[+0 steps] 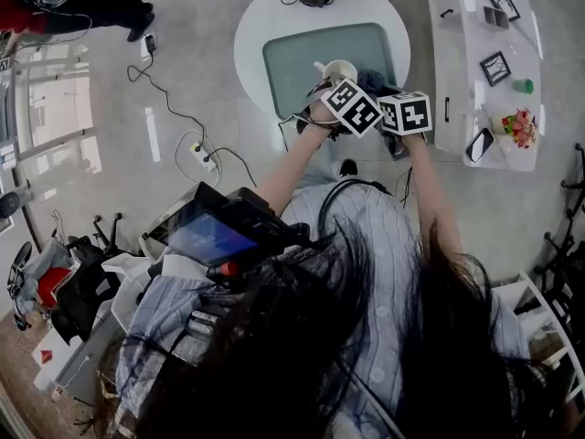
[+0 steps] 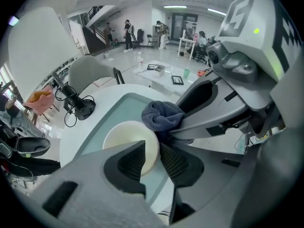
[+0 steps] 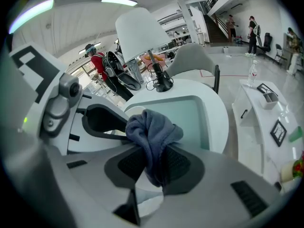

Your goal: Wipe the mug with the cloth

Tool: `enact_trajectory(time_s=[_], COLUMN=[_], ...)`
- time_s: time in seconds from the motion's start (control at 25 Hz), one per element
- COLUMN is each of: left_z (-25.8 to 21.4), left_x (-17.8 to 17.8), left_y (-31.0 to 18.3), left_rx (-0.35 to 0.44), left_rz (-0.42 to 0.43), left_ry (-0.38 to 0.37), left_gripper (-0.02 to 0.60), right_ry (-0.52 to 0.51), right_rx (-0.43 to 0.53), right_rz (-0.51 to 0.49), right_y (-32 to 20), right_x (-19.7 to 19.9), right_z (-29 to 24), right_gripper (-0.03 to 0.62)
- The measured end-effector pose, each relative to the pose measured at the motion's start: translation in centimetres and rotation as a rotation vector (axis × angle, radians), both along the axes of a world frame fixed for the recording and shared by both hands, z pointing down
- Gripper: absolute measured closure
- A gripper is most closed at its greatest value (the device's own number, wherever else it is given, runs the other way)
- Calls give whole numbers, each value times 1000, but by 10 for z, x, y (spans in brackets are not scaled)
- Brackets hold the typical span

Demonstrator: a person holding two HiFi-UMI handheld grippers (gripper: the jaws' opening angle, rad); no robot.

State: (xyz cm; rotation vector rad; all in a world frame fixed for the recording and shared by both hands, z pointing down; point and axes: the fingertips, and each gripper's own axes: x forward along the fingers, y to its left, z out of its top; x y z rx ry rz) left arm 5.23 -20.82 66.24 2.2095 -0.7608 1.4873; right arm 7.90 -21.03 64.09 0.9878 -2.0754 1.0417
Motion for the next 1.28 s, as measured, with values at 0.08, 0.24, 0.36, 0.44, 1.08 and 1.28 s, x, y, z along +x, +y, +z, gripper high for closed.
enact_trajectory(time_s=[0.08,0.24,0.36,0.44,1.08,1.28], left_z=[5,9,10,10,5,5], left_x=[-4,-9,-7,-7,-31,-37], left_y=[4,9,12,16,43,43], left_rx=[-19,8,19,8,-19,-8], left_rz=[9,115,208,272,828,933], left_ry=[-10,-48,-53,-41,-15,-23], left_gripper=[476,495,515,529,538,538], right_ry=[1,-11,-9,-7,28,36], right_rx=[-1,-1,3,5,6,9], right_rz=[-19,-42,-68,-90,-222,-255], right_y=[2,2,0,0,-12,-21], right_x=[1,1,1,-1,-12,-18], right_z=[4,6,6,6,3,1], right_gripper=[496,496,496,496,496,496])
